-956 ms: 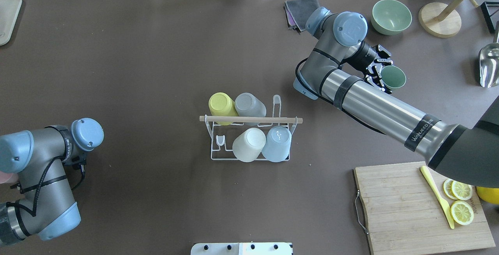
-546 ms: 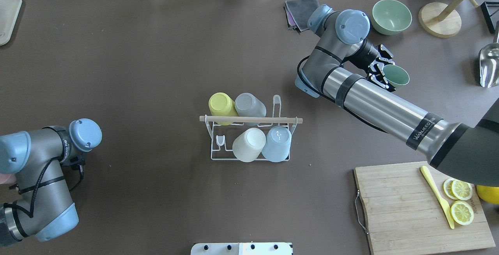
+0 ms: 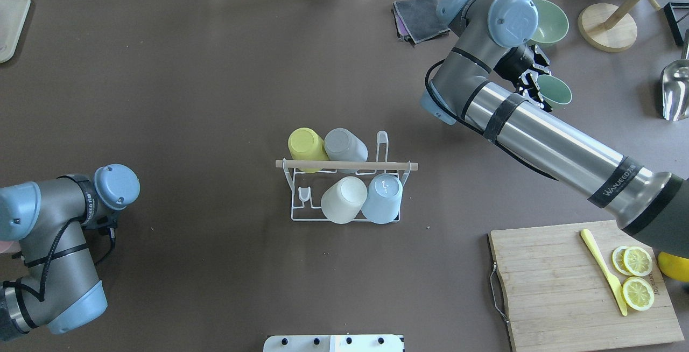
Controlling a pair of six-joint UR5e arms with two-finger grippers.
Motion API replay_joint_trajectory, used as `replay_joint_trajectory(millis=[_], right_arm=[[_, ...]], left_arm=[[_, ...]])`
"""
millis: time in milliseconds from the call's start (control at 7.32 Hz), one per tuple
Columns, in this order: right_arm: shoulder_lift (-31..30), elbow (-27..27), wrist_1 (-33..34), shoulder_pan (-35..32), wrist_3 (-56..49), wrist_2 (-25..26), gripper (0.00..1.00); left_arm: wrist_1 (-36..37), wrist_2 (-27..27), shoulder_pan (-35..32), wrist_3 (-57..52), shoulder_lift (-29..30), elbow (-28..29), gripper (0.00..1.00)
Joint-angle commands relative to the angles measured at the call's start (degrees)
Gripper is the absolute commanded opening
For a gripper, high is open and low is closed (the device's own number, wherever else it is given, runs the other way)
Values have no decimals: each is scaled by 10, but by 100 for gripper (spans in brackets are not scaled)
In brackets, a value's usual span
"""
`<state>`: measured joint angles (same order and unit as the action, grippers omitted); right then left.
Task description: Place cup on cup holder
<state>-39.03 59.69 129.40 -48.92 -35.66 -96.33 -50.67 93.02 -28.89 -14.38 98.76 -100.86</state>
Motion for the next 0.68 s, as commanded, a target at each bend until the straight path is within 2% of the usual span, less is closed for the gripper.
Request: replay_joint_trajectory(millis=[0, 137, 273, 410, 546], right_arm=[[-9, 80, -47, -37, 2, -70, 24], [-30, 117, -97, -68, 2, -134, 25], [-55, 141, -180, -96, 7, -205, 27], [-65, 157, -205, -126, 33, -286, 27], [-70, 199, -209, -146, 82, -347, 27]], left_arm=[[0, 0, 0, -5, -1, -11, 41], [12, 0, -1, -6, -5, -33, 38], [40, -1, -6, -8, -7, -69, 38], [70, -2, -17, -60, -6, -106, 38], [72, -7, -40, -86, 0, -115, 38]])
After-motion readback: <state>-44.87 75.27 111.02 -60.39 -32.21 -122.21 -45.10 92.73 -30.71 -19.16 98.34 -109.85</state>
